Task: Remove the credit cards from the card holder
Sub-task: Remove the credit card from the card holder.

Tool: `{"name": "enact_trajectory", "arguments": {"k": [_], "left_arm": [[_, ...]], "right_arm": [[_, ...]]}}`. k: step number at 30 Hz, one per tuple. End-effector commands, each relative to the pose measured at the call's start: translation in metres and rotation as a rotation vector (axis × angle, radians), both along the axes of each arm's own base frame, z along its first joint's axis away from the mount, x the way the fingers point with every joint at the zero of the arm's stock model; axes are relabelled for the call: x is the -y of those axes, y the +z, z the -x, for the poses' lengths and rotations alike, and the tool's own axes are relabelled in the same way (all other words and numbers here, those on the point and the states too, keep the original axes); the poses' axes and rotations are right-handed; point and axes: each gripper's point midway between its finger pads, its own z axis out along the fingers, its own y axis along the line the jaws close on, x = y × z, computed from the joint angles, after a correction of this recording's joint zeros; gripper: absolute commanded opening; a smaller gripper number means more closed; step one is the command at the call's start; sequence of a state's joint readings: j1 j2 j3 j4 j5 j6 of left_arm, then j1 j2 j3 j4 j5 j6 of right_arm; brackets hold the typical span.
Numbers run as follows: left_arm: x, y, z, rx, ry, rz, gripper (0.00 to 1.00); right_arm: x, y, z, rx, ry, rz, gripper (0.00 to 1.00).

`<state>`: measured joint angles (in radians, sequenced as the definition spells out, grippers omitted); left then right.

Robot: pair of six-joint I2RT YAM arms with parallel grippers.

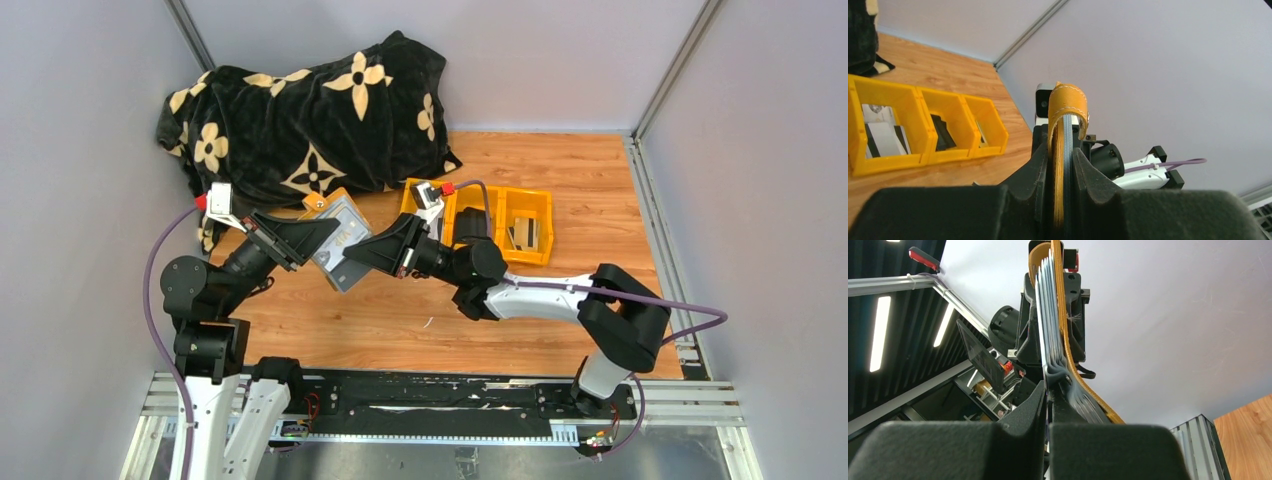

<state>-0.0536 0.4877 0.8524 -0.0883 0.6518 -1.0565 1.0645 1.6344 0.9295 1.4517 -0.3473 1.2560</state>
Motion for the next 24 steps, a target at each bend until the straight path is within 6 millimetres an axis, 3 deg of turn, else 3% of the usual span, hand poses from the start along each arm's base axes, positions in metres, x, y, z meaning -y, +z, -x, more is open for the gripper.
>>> {"name": "enact_trajectory", "arguments": {"k": [1, 16, 24], "left_arm": [[0.009, -0.014, 0.008, -0.074, -0.079, -0.019, 0.06], [0.004, -0.008, 0.005, -0.08, -0.03, -0.017, 0.01], [0.004, -0.003, 0.01, -0.057, -0.031, -0.031, 0.0]], "right_arm": [[0.036, 0.044, 0.019, 0.103, -0.019, -0.166, 0.0], [0.043, 0.036, 0.023, 0.109, -0.022, -0.149, 0.0], [0.046, 0.021, 0.029, 0.11, -0.002, -0.111, 0.0]]}}
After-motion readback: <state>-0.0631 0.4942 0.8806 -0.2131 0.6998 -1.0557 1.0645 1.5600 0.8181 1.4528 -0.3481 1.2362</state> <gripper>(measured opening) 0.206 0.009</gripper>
